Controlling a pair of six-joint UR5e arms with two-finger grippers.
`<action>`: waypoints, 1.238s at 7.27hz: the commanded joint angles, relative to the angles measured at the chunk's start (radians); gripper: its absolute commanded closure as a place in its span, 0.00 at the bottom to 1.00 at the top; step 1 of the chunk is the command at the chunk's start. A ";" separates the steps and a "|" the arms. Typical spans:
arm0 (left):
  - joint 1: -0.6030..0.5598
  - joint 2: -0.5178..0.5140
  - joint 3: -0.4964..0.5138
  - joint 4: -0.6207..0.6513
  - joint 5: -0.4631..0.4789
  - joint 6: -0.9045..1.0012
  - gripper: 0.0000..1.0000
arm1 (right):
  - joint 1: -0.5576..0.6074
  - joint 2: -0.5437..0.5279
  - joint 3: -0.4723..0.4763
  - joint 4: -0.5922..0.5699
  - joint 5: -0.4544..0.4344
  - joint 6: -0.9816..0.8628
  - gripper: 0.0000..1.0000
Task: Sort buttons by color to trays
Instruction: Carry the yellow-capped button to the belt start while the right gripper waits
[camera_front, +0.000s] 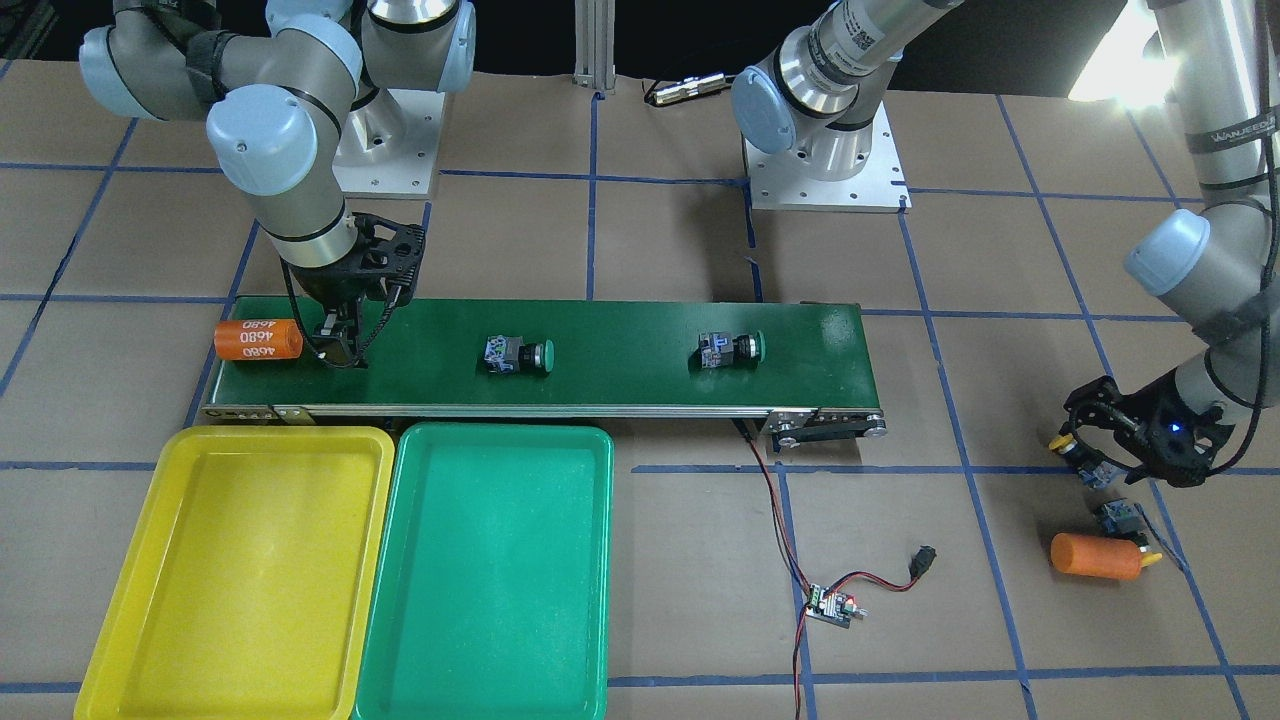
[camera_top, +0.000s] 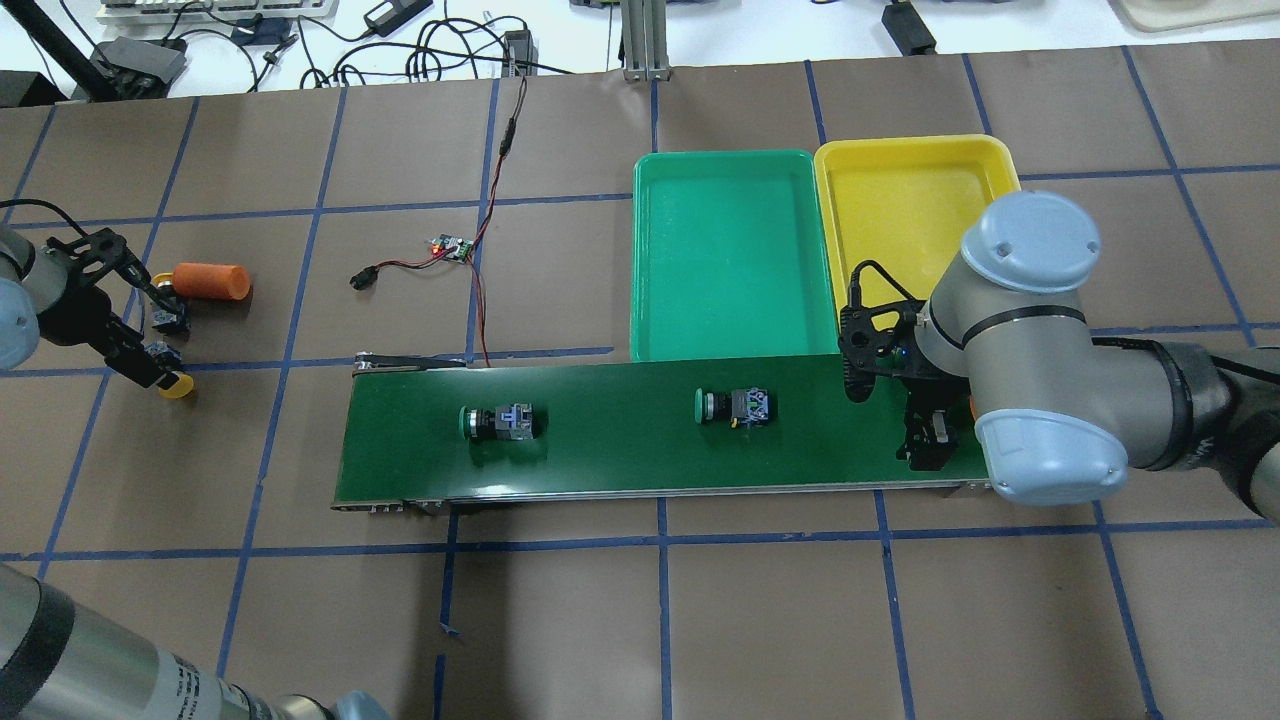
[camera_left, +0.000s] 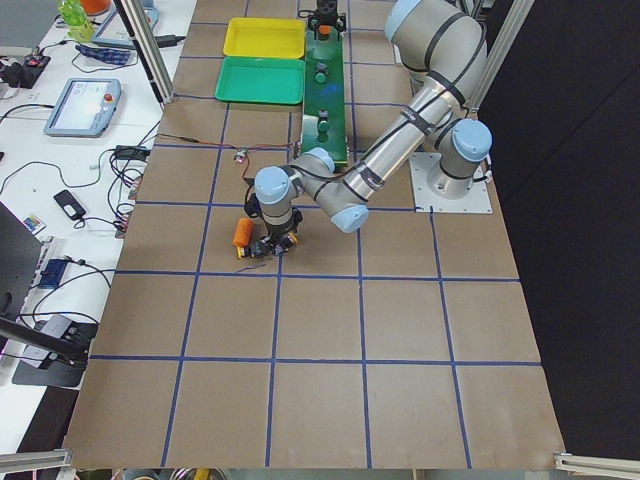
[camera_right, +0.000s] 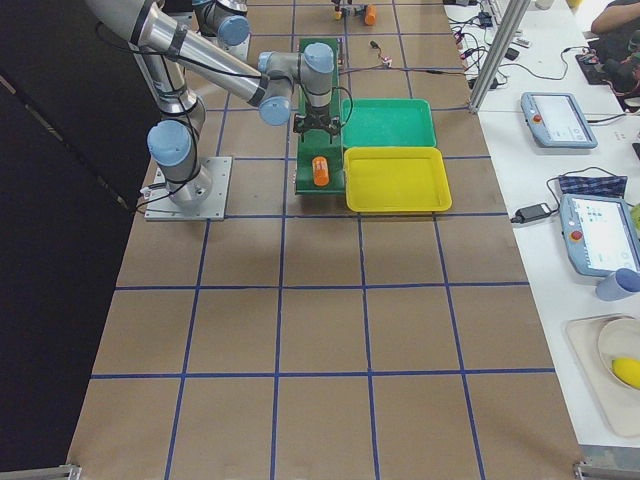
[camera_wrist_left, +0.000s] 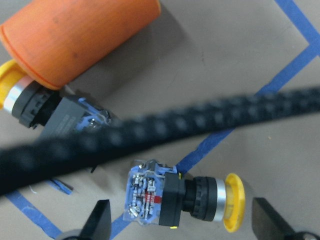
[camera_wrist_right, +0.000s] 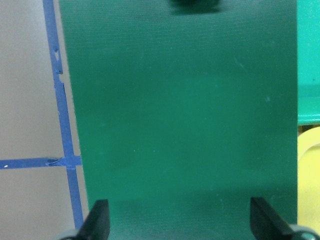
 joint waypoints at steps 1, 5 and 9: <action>0.014 -0.012 0.001 0.000 -0.004 0.005 0.00 | 0.000 0.000 0.000 -0.002 0.001 0.000 0.00; 0.015 -0.040 0.001 0.000 -0.010 -0.007 0.05 | 0.000 0.002 0.002 -0.003 -0.001 0.000 0.00; 0.011 0.008 -0.022 -0.014 -0.021 -0.042 0.97 | 0.002 0.002 0.000 -0.005 0.001 0.000 0.00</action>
